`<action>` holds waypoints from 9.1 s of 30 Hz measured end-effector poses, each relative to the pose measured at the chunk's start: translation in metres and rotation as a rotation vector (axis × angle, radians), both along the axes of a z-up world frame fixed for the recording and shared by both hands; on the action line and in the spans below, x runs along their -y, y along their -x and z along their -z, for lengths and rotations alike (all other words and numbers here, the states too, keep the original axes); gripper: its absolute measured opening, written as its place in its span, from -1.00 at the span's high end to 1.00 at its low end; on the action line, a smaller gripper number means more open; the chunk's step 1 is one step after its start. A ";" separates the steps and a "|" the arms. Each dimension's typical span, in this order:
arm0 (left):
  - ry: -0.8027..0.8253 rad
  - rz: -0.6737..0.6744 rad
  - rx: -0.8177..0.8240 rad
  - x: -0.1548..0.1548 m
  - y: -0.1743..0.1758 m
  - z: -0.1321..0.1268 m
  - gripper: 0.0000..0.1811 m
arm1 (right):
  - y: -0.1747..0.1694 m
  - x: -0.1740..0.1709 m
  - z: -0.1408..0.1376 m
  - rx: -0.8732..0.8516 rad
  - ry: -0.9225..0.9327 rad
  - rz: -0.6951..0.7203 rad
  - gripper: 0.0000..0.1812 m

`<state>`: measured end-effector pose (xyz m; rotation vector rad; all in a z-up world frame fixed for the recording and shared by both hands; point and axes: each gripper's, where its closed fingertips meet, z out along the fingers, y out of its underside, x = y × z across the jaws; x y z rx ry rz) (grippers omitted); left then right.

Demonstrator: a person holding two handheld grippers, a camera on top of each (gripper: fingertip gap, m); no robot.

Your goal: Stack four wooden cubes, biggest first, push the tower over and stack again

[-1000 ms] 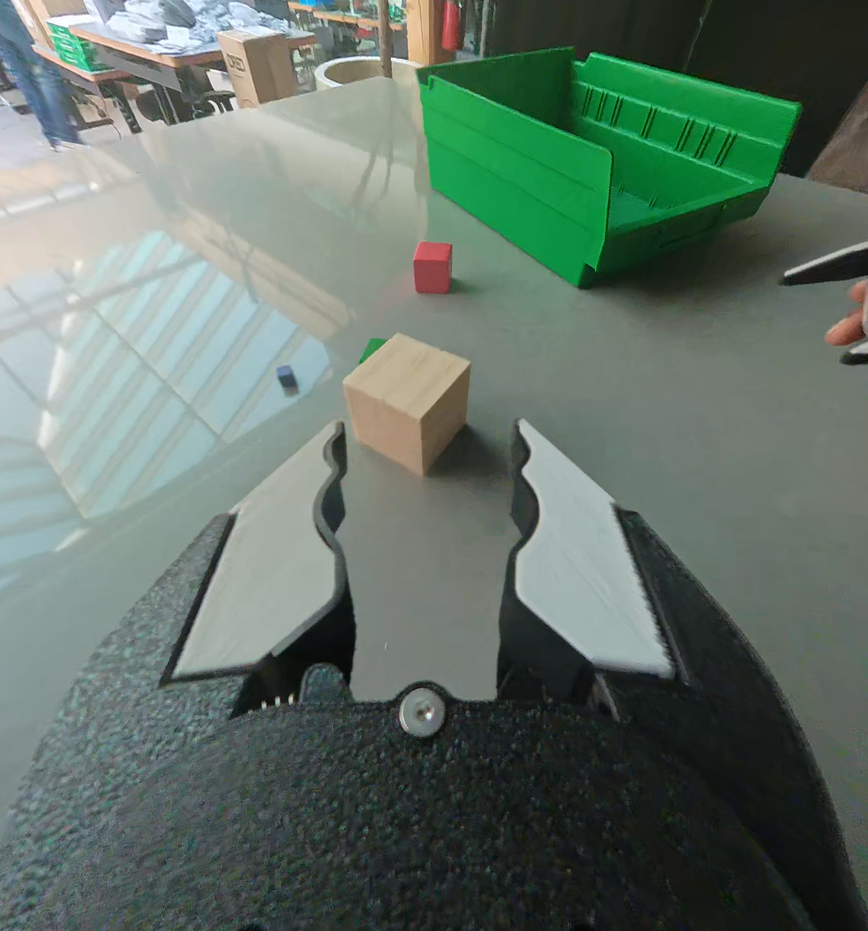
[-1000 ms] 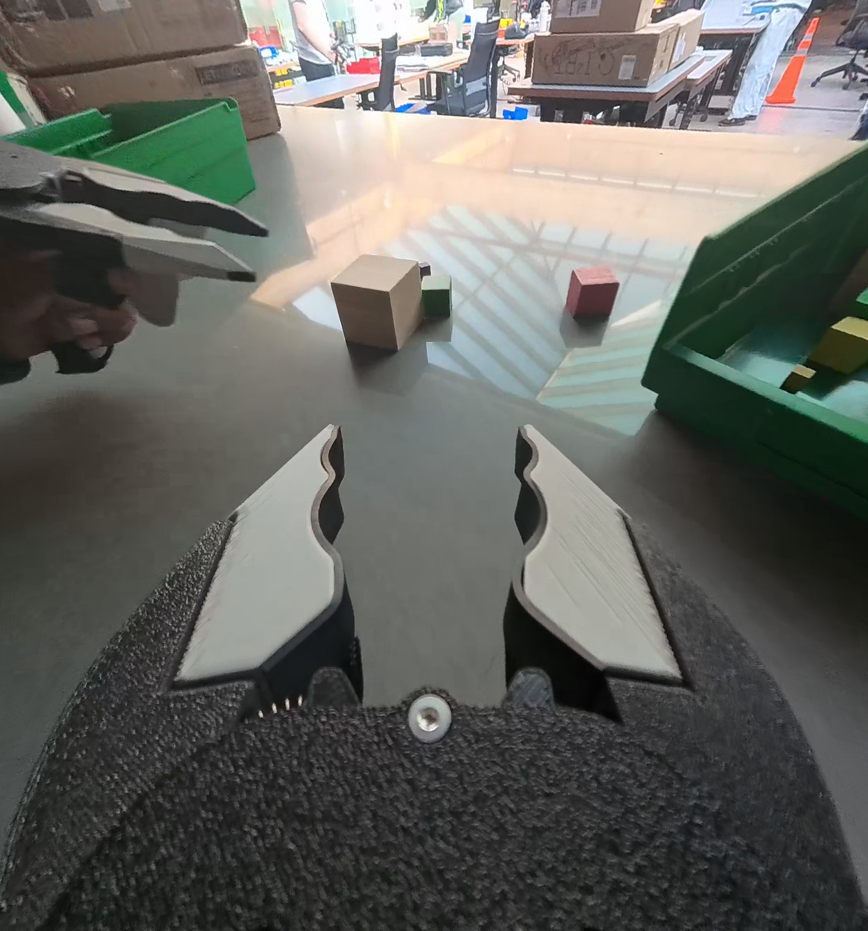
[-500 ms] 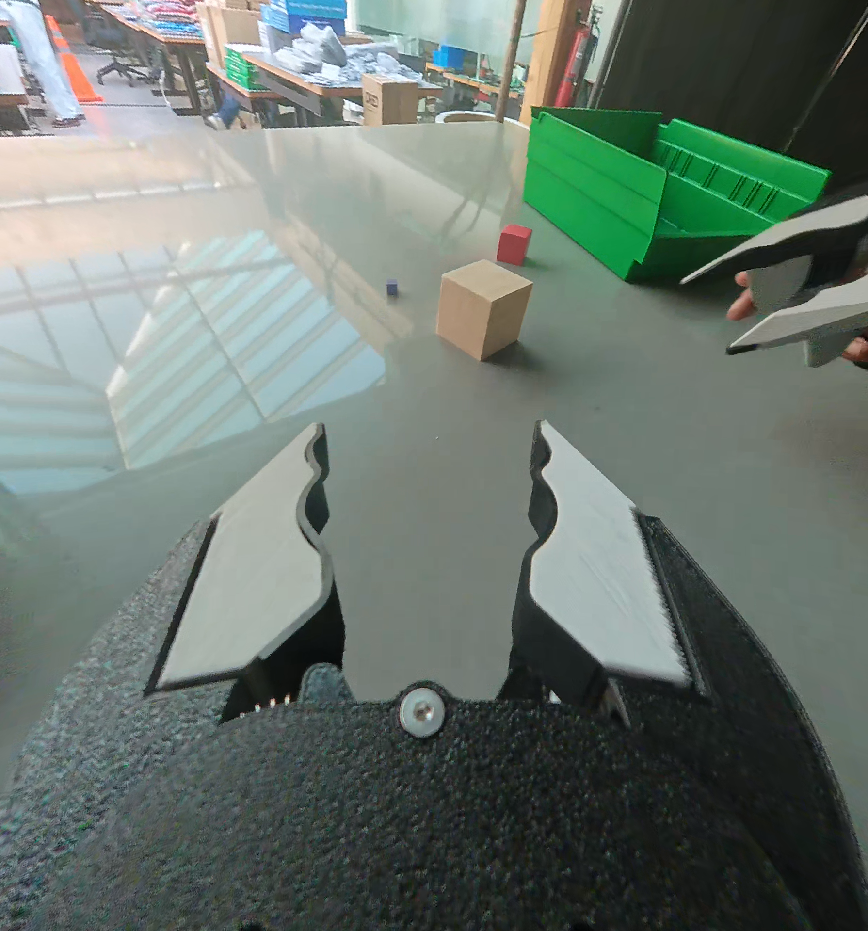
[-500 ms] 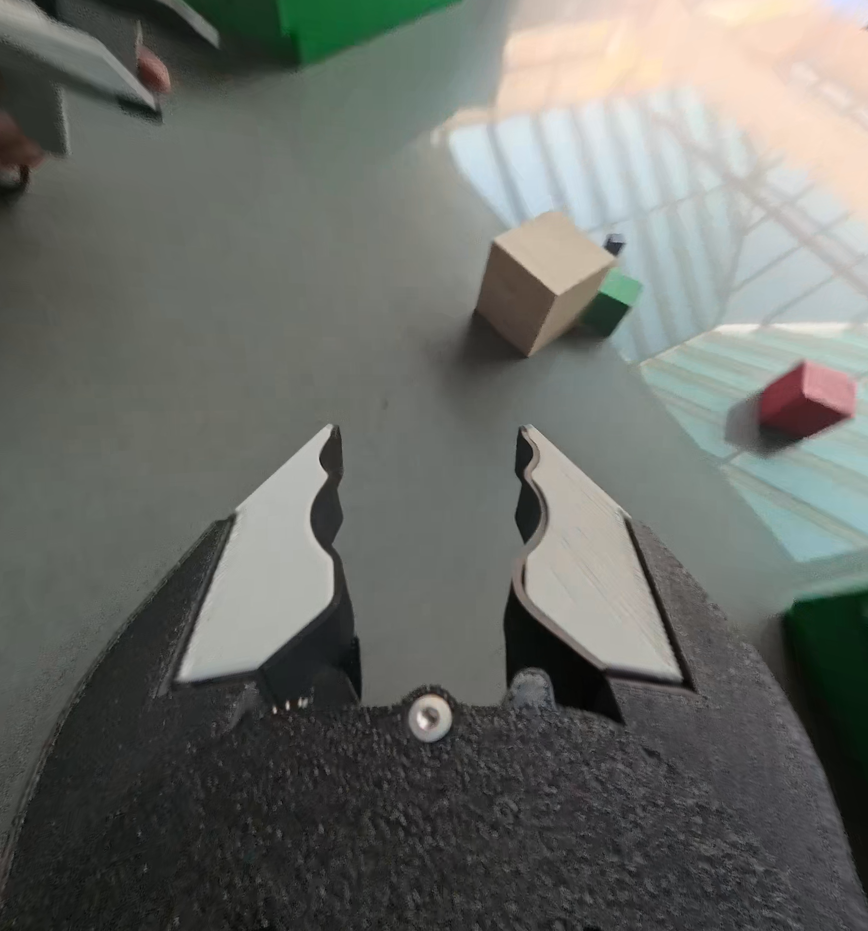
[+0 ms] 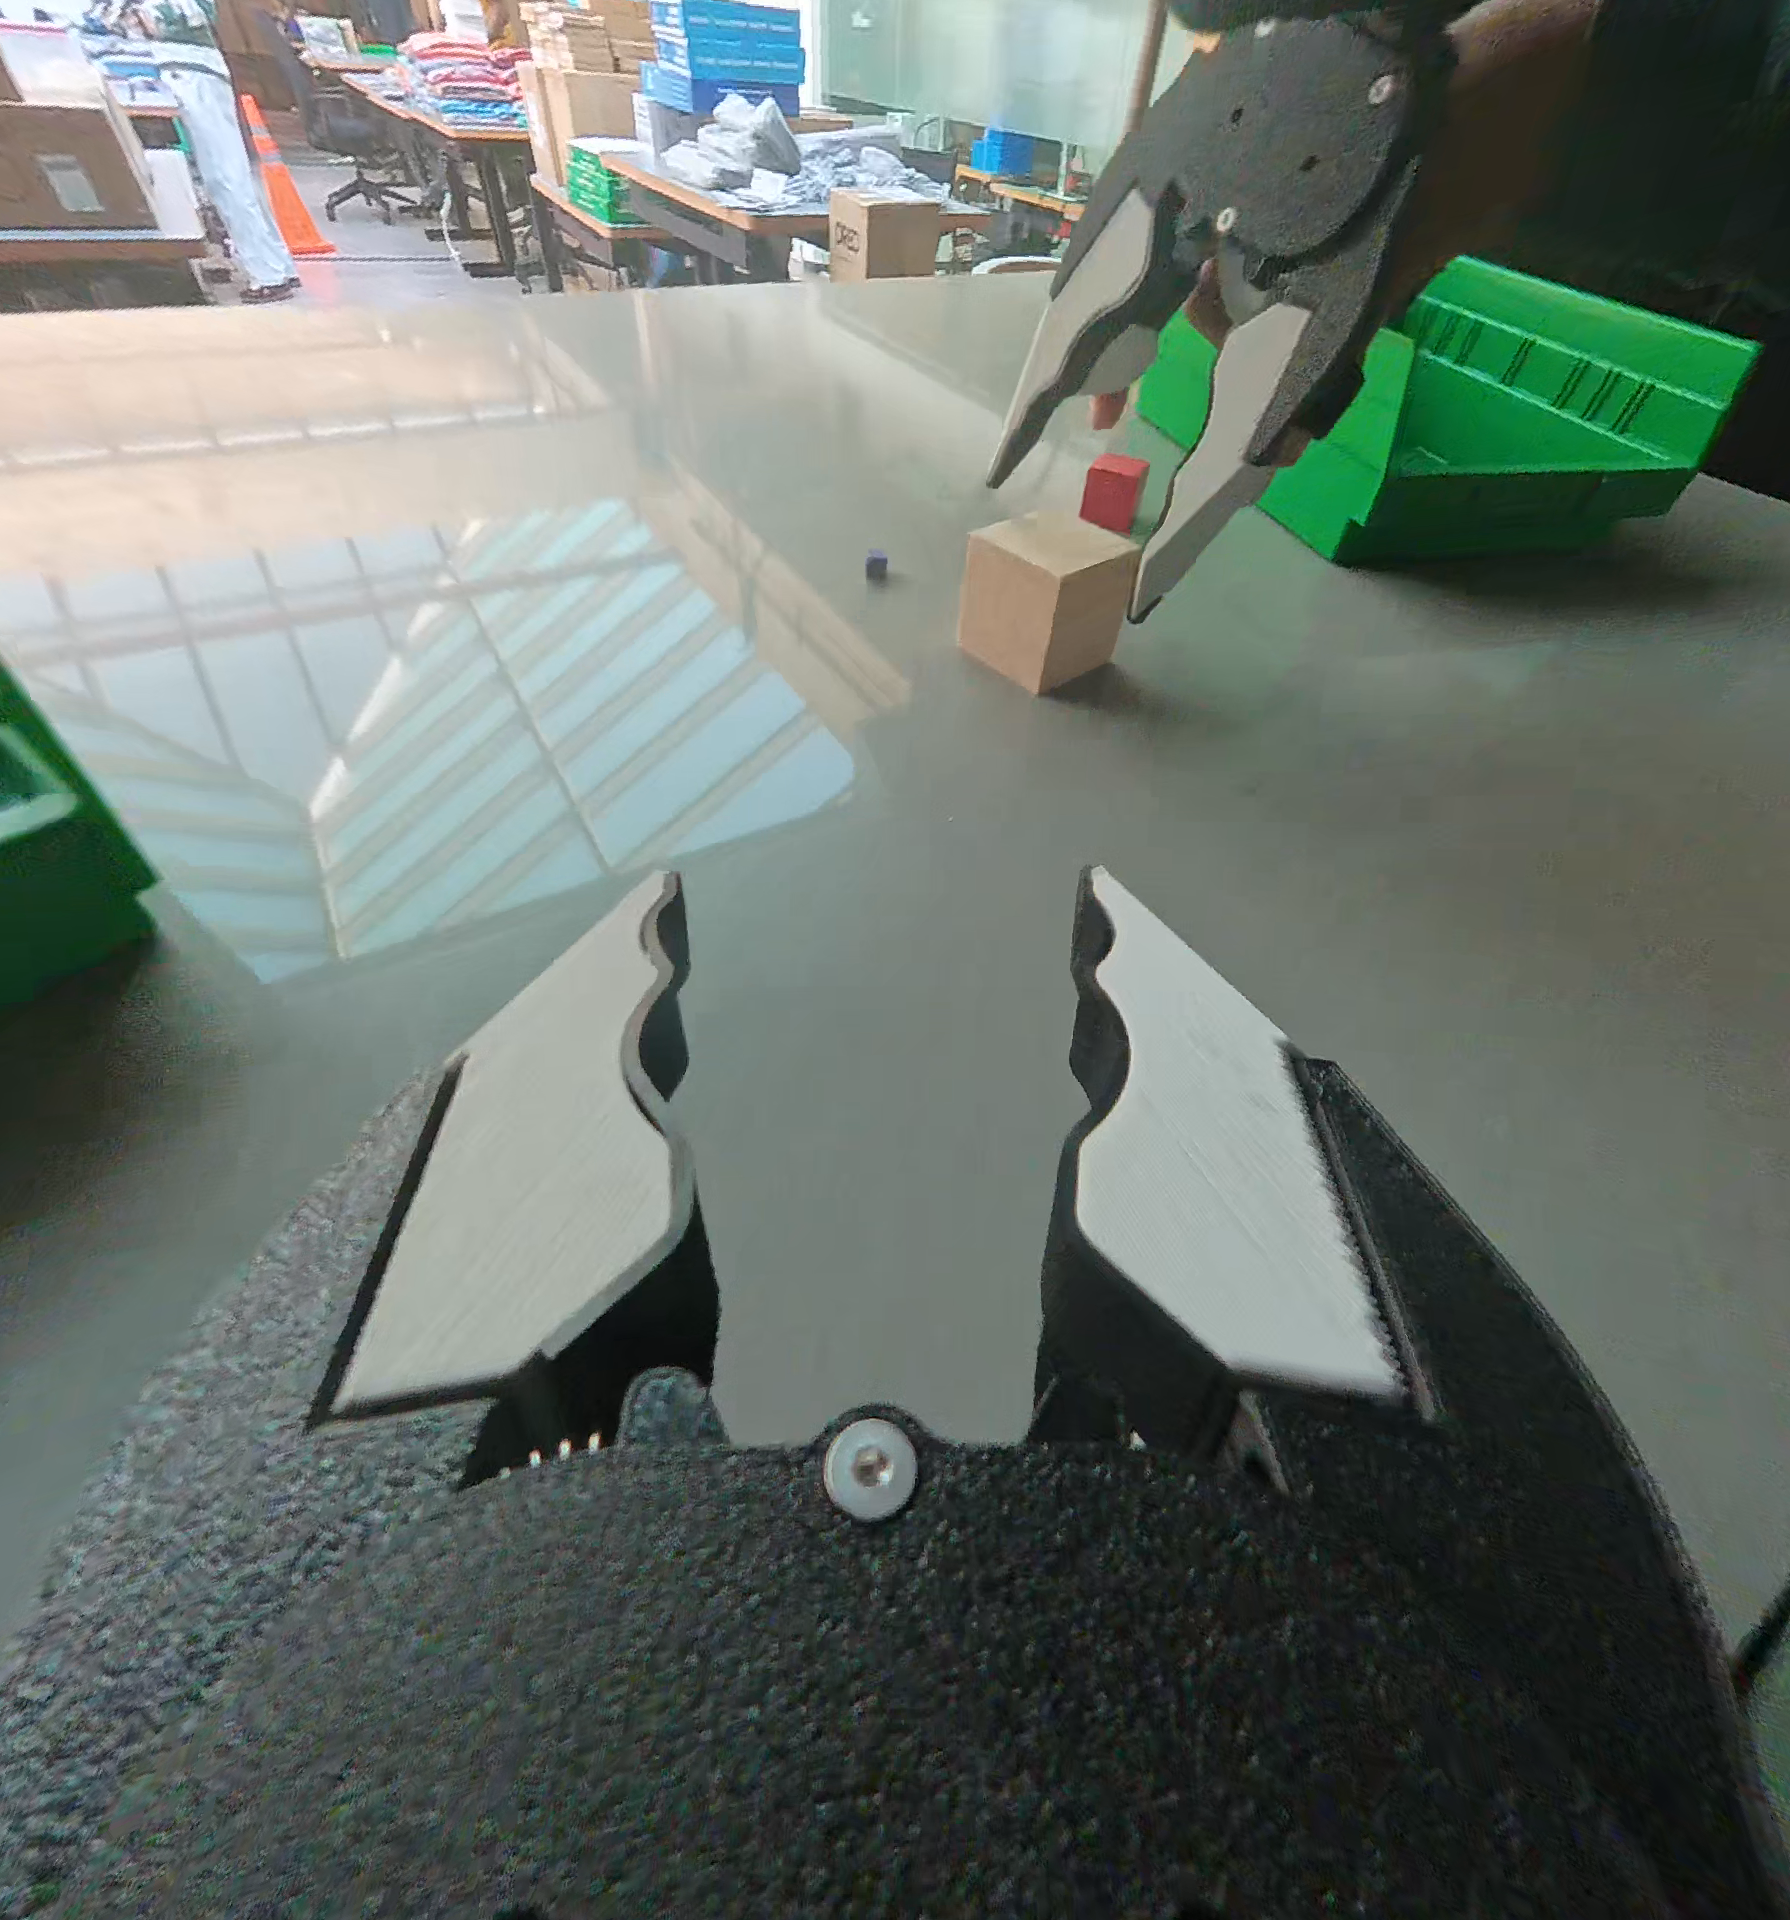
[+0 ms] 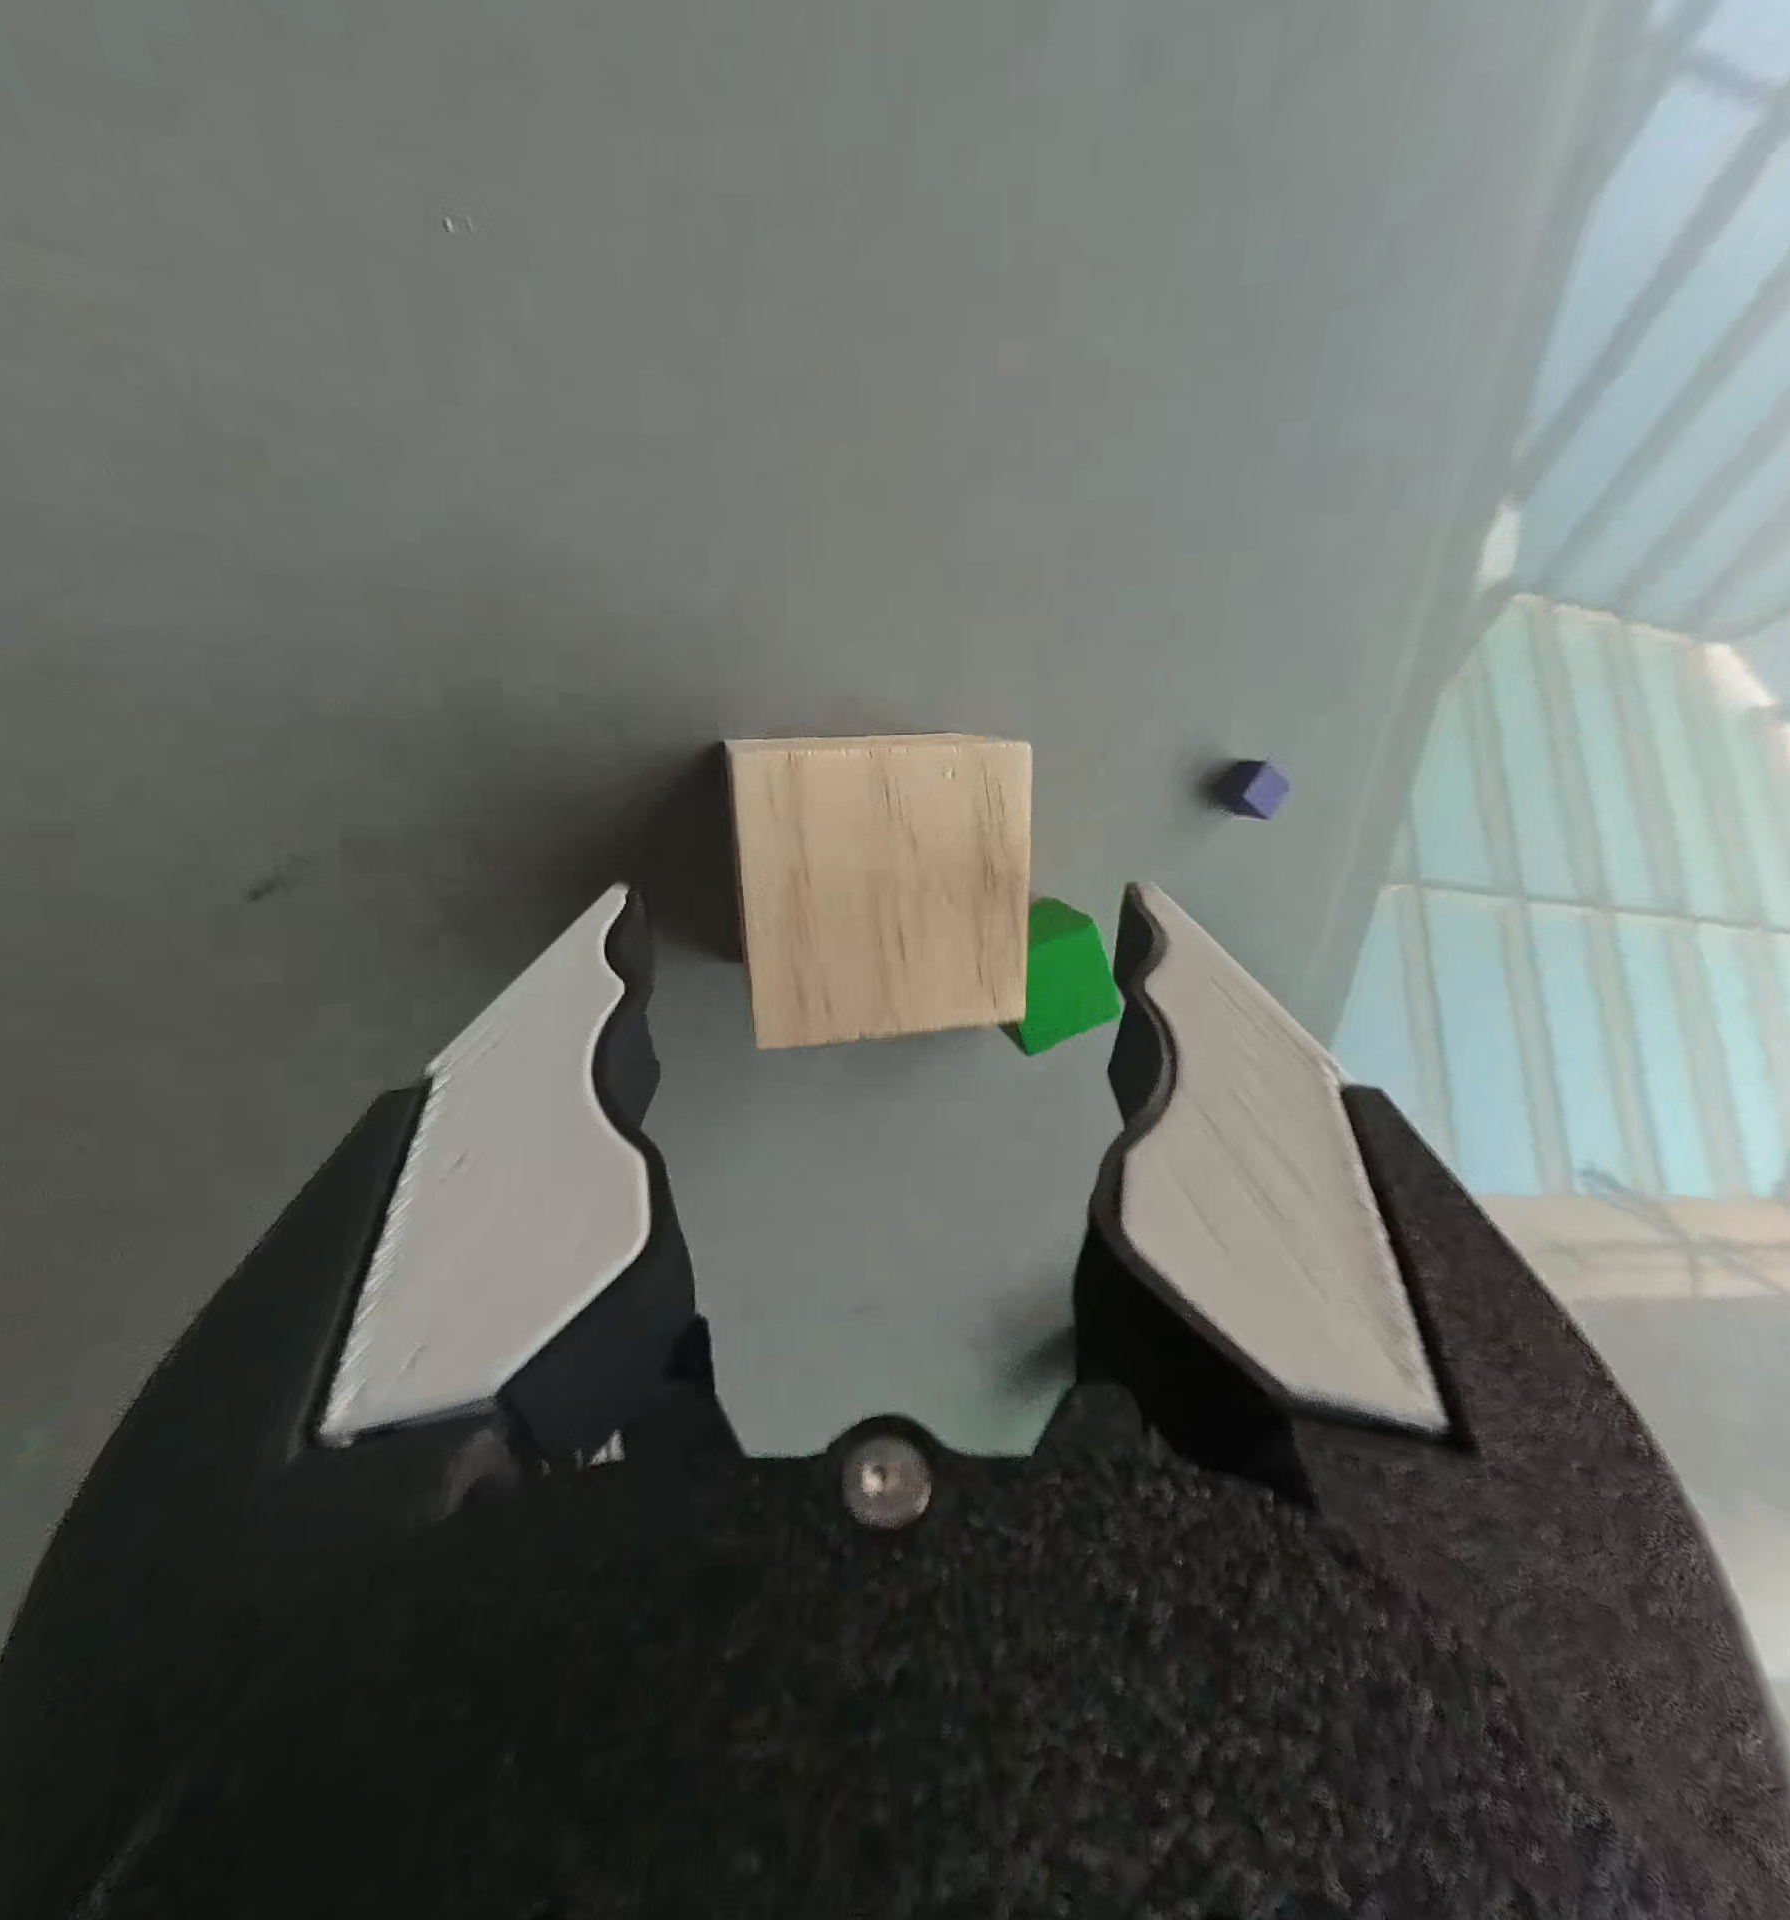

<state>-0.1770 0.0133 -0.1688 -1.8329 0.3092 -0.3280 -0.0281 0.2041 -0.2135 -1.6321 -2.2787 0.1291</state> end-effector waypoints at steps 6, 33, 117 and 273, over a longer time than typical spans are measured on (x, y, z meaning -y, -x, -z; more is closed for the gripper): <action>0.004 -0.088 0.010 0.018 0.028 0.000 0.21 | 0.005 0.004 0.017 0.048 0.066 -0.023 0.34; -0.020 0.003 0.016 -0.007 0.020 -0.009 0.24 | 0.051 0.057 0.023 0.065 0.026 0.039 0.28; 0.034 -0.029 0.039 -0.018 0.024 0.004 0.35 | -0.116 -0.031 0.016 0.261 0.084 0.047 0.52; 0.069 0.100 -0.034 0.004 0.016 0.013 0.35 | 0.053 0.058 -0.056 0.088 0.086 -0.048 0.71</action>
